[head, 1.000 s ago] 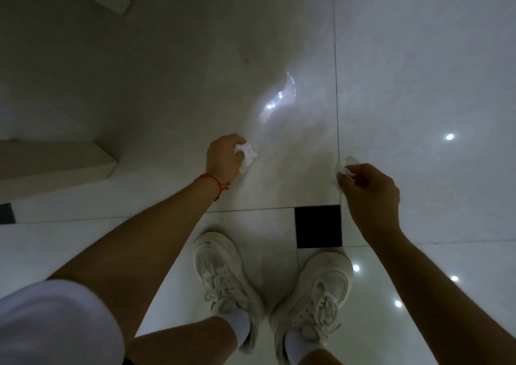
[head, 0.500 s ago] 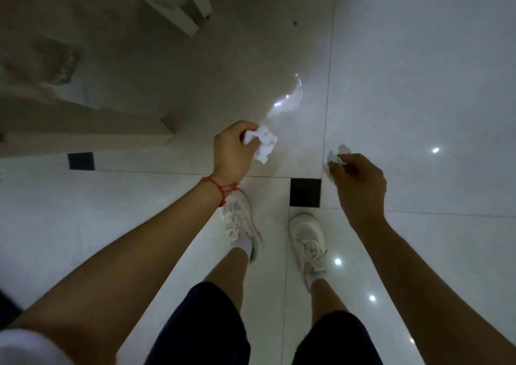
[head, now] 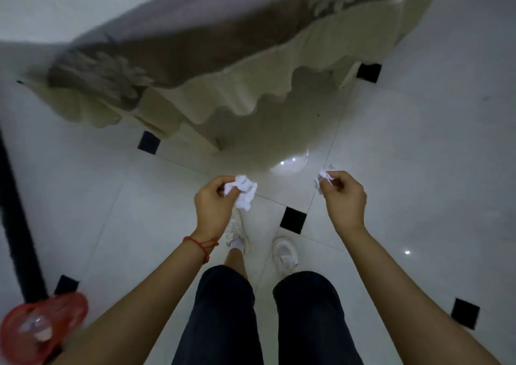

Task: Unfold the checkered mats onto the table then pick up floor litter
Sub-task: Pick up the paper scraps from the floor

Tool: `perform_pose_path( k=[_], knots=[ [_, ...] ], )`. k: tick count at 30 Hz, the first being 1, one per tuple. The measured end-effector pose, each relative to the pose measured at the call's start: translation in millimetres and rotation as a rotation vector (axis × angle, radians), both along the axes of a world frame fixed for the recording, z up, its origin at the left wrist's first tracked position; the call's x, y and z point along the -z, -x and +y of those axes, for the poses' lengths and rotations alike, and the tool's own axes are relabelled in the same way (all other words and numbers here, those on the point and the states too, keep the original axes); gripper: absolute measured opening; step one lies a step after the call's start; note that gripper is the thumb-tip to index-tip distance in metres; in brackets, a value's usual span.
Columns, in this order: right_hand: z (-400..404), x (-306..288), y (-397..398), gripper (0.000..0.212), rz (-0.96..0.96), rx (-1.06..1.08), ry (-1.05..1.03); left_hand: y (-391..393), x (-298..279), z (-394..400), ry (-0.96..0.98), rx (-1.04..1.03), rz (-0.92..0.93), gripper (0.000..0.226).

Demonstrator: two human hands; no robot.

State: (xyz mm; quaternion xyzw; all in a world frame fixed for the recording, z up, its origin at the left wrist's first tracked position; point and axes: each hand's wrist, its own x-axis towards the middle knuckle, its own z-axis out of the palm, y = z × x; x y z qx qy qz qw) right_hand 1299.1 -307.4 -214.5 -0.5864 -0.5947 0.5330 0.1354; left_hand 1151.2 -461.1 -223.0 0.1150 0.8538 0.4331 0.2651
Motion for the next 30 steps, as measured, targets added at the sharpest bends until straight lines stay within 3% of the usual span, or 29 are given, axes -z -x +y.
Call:
perform_pose_path(
  k=[4, 8, 12, 22, 26, 30],
  knots=[
    [-25.8, -53.8, 26.8, 0.002, 0.025, -0.132, -0.023, 6.6, -65.8, -54.3, -0.035, -0.207, 0.019, 0.006],
    [-71.4, -92.2, 60.4, 0.012, 0.015, -0.249, -0.021, 19.9, -121.8, -132.2, -0.056, -0.427, 0.075, 0.005],
    [-151.1, -119.2, 111.2, 0.007, 0.046, -0.463, 0.030, 25.7, -152.7, -236.1, -0.040, -0.663, 0.117, 0.005],
    [-377.1, -145.3, 239.3, 0.009, 0.107, -1.011, 0.131, -9.1, -154.9, -470.0, 0.111, -1.191, 0.083, 0.014],
    [-454.1, -156.4, 275.9, 0.010, 0.133, -1.187, 0.127, -14.1, -153.6, -530.4, 0.106, -1.335, 0.038, 0.018],
    [-496.4, -148.2, 302.0, 0.026, 0.068, -1.361, 0.109, 2.2, -156.2, -562.9, 0.060, -1.452, 0.035, 0.016]
  ],
)
